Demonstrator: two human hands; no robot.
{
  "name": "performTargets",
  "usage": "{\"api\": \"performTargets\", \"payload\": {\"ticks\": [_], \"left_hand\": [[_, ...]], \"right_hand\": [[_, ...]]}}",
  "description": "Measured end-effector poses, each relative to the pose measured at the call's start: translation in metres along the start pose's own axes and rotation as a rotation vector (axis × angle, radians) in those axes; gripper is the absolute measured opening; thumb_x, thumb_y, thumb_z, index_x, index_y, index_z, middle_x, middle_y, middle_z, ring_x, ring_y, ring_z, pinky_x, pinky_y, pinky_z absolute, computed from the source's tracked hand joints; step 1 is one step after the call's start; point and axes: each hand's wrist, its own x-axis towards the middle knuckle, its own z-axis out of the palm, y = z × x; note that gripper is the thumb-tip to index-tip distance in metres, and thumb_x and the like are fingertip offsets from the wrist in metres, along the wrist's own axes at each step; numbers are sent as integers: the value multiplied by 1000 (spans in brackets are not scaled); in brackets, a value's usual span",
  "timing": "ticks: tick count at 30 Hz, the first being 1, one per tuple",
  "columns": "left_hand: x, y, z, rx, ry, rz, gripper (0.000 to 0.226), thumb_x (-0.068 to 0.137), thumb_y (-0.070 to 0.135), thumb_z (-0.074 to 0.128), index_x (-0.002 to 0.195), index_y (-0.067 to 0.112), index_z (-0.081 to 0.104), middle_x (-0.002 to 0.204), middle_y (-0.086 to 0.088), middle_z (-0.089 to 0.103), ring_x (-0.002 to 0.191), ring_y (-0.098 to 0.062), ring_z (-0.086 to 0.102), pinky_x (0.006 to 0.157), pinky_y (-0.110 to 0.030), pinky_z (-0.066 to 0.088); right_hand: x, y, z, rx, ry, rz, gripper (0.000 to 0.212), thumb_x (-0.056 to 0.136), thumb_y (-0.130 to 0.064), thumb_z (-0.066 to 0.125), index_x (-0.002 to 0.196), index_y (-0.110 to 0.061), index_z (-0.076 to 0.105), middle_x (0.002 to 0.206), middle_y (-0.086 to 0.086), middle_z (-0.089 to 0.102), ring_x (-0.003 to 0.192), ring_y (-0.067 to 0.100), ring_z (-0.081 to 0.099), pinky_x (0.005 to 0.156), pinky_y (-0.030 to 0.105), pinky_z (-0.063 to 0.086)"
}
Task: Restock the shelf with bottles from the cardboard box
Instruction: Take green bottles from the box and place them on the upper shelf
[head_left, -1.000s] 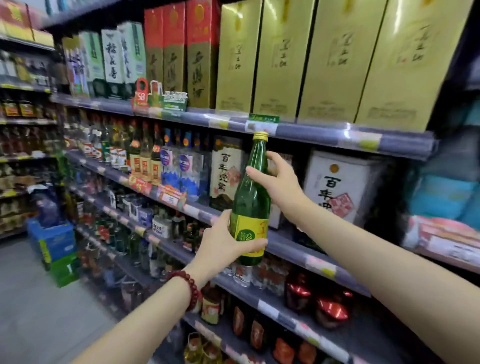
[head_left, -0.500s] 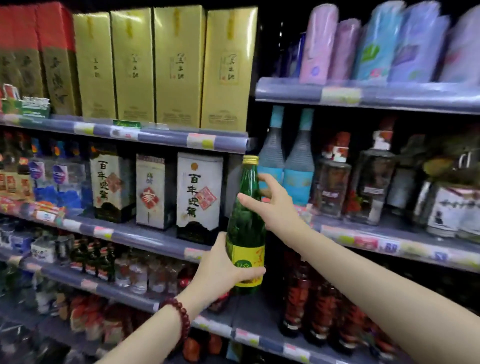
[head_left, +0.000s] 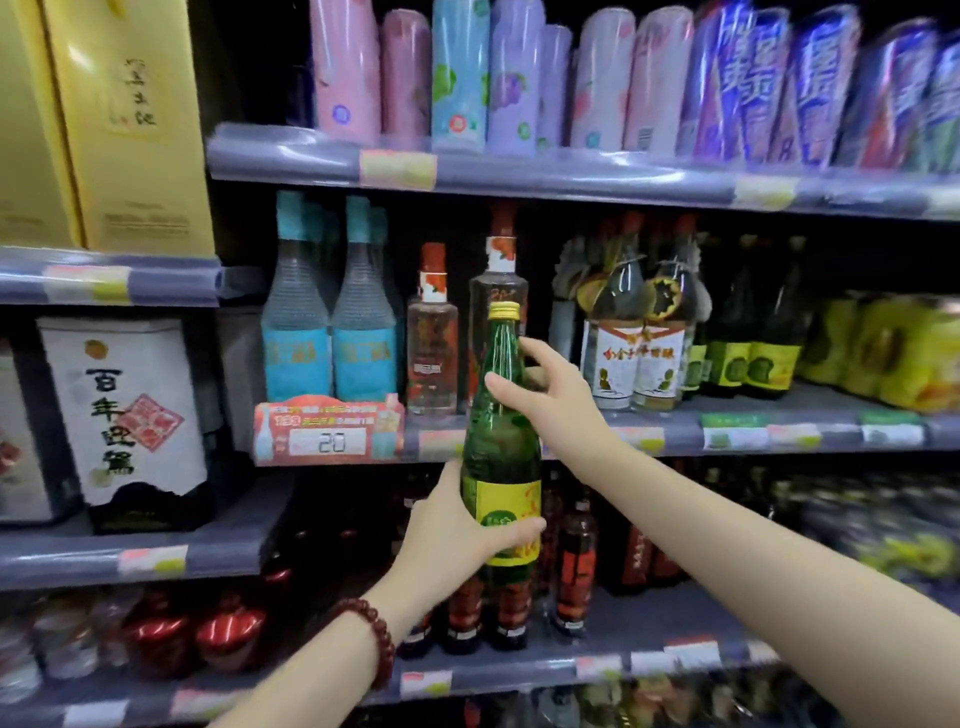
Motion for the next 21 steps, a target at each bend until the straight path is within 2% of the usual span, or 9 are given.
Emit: {"api": "performTargets", "payload": {"ticks": [2,3,4,8,11,14,16,18,21], "left_hand": [[7,8,18,-20,-43,17,78,45,68,79,111,49,43,99,26,64,97,3,61,78,-15,44],[11,12,26,-22,-58,26,78,45,67,79,112,48,43,101,24,64,98,1,61,80,-17,46],[16,18,37,-20,-76,36,79,45,67,79,113,46,44,102,23,65,99,-1,61,83,-20,47],[30,44,80,-26,-134,49,81,48,62,82,116,37,46,101,19,63,98,-6,60,80,-20,44],[40,64,116,-65,-171,73,80,47,59,84,114,36,48,103,18,64,96,-3,61,80,-19,47],[54,86,155,-98,-192,107,80,46,60,84,115,34,51,106,15,65,99,-2,61,84,-23,50],[67,102,182,-132,-221,121,79,49,55,86,116,32,52,108,13,66,101,-5,63,91,-31,52],[81,118,208,-163,-255,117,73,54,50,87,115,32,52,108,13,67,99,-4,64,91,-33,53],[103,146,242,-139,-252,141,62,58,55,83,105,43,45,101,25,61,91,11,56,73,-16,48]], "right_hand": [[-3,4,-21,-1,35,9,56,84,-39,69,134,-28,47,119,-10,61,114,5,55,87,25,55],[-5,5,-30,-12,60,9,54,84,-38,69,133,-31,46,114,-19,58,107,-7,52,80,12,51],[-7,7,-42,-24,89,14,58,85,-39,68,137,-32,42,114,-24,52,105,-11,47,80,8,46],[-12,17,-92,-18,193,34,62,86,-36,68,141,-30,40,130,-17,44,119,2,38,97,26,38],[-13,23,-132,16,229,21,39,86,-27,69,122,-29,54,117,-9,62,109,5,59,85,25,54],[-9,31,-178,30,253,-18,24,86,-21,69,104,-34,59,91,-7,68,73,-6,67,57,12,53],[-2,37,-211,32,266,-16,22,86,-21,69,104,-32,62,83,-8,70,69,1,69,55,16,53],[7,42,-245,8,286,-18,32,85,-25,69,116,-25,61,89,-4,71,73,5,71,59,20,55],[20,49,-292,-9,293,-46,43,84,-29,70,124,-23,56,97,-1,71,79,8,72,64,24,56]]}}
